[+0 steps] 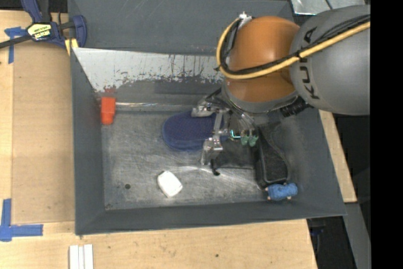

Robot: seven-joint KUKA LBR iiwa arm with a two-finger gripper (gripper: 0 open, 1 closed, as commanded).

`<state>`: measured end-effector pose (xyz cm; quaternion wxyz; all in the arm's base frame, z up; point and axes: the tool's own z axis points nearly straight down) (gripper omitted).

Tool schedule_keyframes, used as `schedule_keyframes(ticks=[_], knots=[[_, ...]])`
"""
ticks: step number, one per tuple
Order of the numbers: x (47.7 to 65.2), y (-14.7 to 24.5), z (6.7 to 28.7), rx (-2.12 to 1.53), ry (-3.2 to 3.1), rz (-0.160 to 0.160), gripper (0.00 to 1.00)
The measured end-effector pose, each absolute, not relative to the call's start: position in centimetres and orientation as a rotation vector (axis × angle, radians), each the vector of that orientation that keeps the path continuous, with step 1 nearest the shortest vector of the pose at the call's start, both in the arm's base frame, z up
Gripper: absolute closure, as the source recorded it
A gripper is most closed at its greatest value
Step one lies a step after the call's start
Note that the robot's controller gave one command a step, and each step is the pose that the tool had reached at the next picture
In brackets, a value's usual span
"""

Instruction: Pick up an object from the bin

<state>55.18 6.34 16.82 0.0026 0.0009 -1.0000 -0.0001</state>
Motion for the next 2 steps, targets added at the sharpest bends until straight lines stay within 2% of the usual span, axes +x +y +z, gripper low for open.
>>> schedule_keyframes(ticks=[1,2], knots=[[56.38,4.97,7.89,-0.234,-3.157,-0.012,0.00],[57.07,4.84,8.54,-0.242,-3.183,-0.015,1.00]])
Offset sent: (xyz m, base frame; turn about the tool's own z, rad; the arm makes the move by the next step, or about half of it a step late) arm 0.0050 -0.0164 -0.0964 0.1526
